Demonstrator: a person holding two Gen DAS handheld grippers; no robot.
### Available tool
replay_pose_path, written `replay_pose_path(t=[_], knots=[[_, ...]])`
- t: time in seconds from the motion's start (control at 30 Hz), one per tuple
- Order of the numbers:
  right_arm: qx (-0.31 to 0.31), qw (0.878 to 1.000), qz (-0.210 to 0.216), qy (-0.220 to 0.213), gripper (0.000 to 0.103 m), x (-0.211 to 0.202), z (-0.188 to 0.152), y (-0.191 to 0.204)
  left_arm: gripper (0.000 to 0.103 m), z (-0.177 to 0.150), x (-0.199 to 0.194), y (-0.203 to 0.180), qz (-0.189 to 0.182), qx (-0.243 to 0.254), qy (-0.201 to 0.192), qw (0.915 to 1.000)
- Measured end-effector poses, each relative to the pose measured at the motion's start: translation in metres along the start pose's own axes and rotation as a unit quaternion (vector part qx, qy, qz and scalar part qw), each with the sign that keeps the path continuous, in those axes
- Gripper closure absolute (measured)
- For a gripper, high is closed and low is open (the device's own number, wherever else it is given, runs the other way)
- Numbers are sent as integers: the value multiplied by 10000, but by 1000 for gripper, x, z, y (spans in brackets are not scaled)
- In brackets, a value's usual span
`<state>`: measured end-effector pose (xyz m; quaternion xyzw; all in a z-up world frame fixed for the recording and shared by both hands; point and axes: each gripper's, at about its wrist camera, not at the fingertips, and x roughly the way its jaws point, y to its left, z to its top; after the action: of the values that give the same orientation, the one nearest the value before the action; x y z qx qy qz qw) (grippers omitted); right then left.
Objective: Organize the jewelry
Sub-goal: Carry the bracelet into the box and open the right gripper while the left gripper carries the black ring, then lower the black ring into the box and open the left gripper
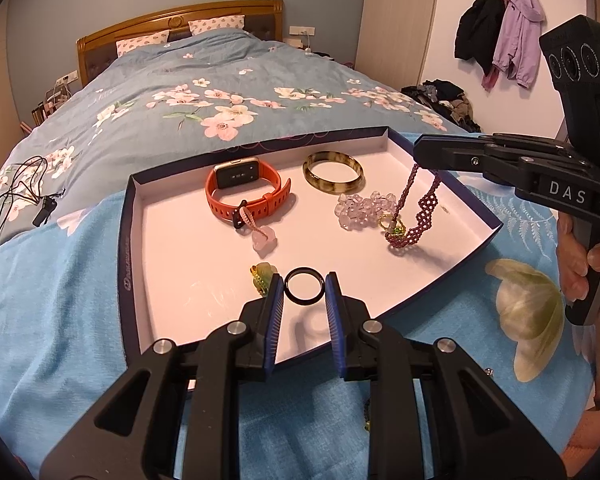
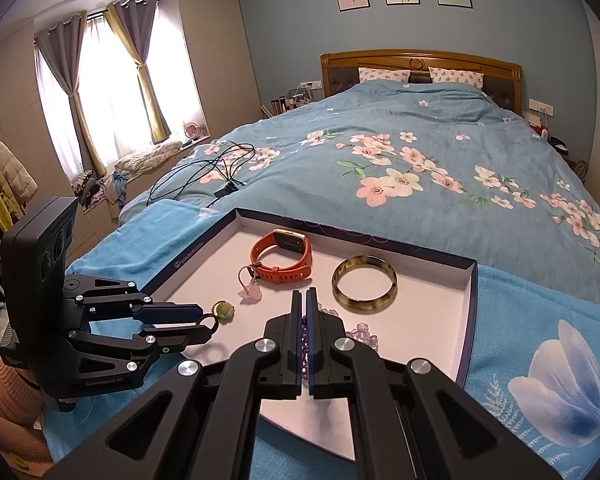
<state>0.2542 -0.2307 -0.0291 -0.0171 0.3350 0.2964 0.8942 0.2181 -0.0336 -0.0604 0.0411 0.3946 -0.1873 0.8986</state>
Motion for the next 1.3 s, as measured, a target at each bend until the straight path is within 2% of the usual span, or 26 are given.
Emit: replay_pose_path(t=[0.53,1.07,1.3], knots=[[79,9997,-119,176,103,19,3,-9,81,6,19,3,73,0,193,9998],[474,9980,10,406,102,43,4,-26,81,9,35,16,46,-204,366,9991],[619,9971,-15,437,96,47,4,-30,80,10,28,17,22,-278,252,9993]])
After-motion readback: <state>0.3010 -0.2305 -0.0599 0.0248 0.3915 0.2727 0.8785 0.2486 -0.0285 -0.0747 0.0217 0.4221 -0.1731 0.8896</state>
